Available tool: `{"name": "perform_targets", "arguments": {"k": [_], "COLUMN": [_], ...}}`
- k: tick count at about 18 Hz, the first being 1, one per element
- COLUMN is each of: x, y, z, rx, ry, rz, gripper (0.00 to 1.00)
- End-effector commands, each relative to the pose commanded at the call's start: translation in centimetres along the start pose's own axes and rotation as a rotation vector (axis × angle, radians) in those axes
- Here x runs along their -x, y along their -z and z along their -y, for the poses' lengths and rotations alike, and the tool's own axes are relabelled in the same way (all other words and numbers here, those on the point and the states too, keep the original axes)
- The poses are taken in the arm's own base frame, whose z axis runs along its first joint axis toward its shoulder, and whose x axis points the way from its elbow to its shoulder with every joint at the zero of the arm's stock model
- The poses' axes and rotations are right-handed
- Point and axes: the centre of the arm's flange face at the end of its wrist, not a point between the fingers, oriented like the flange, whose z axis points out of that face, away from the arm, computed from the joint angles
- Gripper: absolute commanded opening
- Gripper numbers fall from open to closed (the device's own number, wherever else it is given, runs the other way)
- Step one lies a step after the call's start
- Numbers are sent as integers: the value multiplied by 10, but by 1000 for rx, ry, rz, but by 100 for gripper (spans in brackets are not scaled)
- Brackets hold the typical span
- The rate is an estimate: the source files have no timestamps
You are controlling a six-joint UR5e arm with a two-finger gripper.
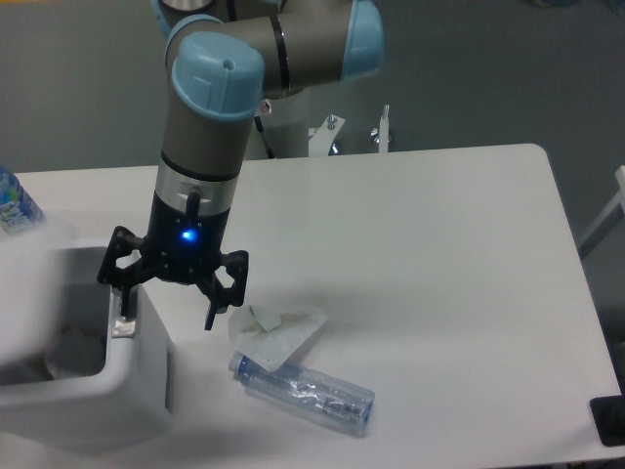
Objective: Open the trash can
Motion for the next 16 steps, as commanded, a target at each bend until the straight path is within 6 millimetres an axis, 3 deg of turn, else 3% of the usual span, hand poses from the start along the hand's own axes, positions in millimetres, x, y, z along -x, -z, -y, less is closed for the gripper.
{"name": "perform_targets", "arguments": {"k": [2, 5, 6, 8, 9, 10, 13, 16], "x": [-1, -1, 3, 28, 34, 37, 73, 79], "y": [3, 24, 35, 79, 89, 95, 110, 108], "z": [2, 11, 17, 25, 26, 25, 16, 8], "rx": [-6, -46, -67, -135, -150, -154, -107, -19], "ry": [-1, -23, -23, -13, -27, -48, -82, -260], "rz": [1, 15, 23, 65, 78, 96, 295, 344], "gripper": [100, 100, 100, 100, 100, 100, 100, 100]}}
